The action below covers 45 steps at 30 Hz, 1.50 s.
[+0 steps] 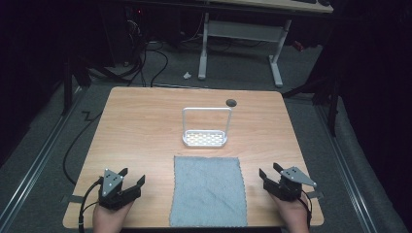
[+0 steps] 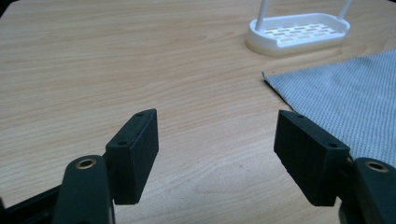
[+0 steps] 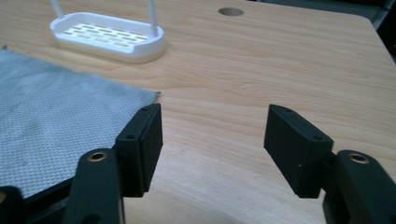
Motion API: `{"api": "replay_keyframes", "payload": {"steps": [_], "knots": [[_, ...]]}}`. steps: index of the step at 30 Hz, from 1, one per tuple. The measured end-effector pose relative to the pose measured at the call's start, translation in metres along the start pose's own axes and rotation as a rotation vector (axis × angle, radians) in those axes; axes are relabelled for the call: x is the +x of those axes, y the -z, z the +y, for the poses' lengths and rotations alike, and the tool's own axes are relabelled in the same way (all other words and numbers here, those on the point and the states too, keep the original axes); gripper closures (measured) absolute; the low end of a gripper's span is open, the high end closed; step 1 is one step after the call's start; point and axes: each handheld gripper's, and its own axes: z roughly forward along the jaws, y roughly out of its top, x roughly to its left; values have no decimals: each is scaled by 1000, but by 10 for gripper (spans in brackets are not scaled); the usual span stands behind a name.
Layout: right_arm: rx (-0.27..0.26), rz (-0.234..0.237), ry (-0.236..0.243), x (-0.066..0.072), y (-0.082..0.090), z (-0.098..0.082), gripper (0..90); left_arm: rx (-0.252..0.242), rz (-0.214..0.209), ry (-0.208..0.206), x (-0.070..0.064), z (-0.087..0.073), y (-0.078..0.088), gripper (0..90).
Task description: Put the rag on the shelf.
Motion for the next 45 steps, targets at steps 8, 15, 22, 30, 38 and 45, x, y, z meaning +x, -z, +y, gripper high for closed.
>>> {"api": "replay_keyframes", "payload": {"steps": [8,15,22,30,38,45], "knots": [[1,30,26,-1,-7,-3,417,-1,-11,67,11,-3,-7,317],[17,2,51,-1,-11,-1,383,-24,21,29,11,-6,-6,346],[23,14,15,-3,-13,2,337,-5,26,42,9,-6,-6,308],[18,41,6,-6,-10,2,352,25,20,40,1,-3,-15,256],[18,57,10,-5,-13,-1,402,27,-57,-7,-36,39,-43,262],[15,65,15,-4,-10,-3,378,8,-115,45,-59,55,-73,289]]}}
